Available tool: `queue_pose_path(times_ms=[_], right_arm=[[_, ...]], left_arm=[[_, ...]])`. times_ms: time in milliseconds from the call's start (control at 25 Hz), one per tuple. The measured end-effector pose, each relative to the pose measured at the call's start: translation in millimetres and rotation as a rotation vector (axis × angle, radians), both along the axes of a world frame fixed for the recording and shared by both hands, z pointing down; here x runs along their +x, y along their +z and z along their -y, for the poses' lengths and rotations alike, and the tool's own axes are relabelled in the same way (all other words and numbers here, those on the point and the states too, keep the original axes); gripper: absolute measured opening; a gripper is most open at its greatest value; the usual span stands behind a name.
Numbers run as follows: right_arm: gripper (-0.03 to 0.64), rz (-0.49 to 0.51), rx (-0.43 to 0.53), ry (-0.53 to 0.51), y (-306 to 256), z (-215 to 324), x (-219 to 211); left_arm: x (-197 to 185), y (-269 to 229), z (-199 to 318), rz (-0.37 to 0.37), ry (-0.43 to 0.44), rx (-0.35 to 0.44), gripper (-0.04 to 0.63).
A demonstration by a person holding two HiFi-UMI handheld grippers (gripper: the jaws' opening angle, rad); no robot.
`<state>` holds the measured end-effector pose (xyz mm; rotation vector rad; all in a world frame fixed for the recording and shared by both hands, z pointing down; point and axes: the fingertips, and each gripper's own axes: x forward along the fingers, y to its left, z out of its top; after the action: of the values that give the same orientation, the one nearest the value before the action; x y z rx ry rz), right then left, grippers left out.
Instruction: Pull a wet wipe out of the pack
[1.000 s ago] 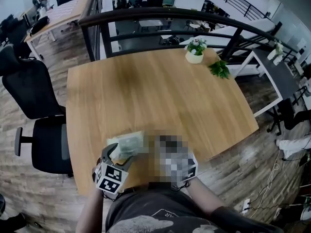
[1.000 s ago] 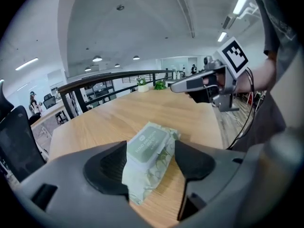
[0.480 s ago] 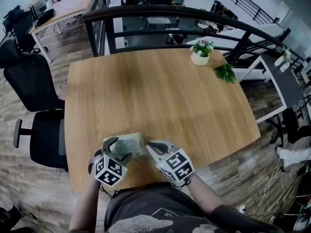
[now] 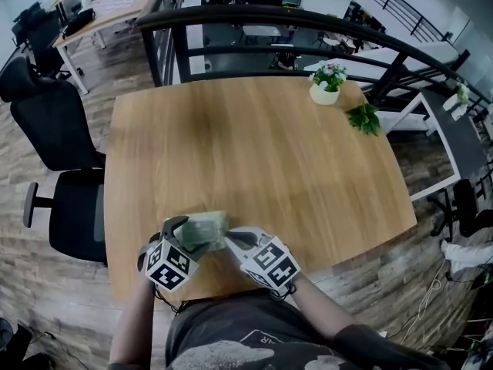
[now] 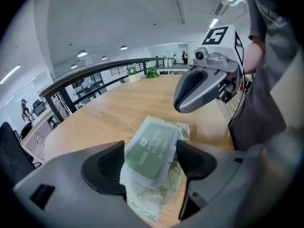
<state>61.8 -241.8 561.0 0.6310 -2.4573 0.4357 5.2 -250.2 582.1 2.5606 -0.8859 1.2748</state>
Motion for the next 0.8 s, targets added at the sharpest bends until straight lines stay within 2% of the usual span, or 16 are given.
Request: queue_pose_path(times_ms=[240, 600, 800], right_arm=[[0.029, -0.019, -0.009, -0.033, 5.4, -3.2, -7.2], [0.029, -0.116, -0.018, -0.087, 27.0, -9.5, -14.5], [0.029, -0.131, -0.046, -0.084, 32.3, -8.4, -17.5]], left_arm=[[-0.7, -0.5, 0.7, -0.013, -0.004, -0.015, 0.331], [1.2, -1.2, 0.1, -0.043, 0.019, -0.064, 0.316], [0.3, 0.3, 0.9, -0.065, 0.034, -0.097, 0.31]])
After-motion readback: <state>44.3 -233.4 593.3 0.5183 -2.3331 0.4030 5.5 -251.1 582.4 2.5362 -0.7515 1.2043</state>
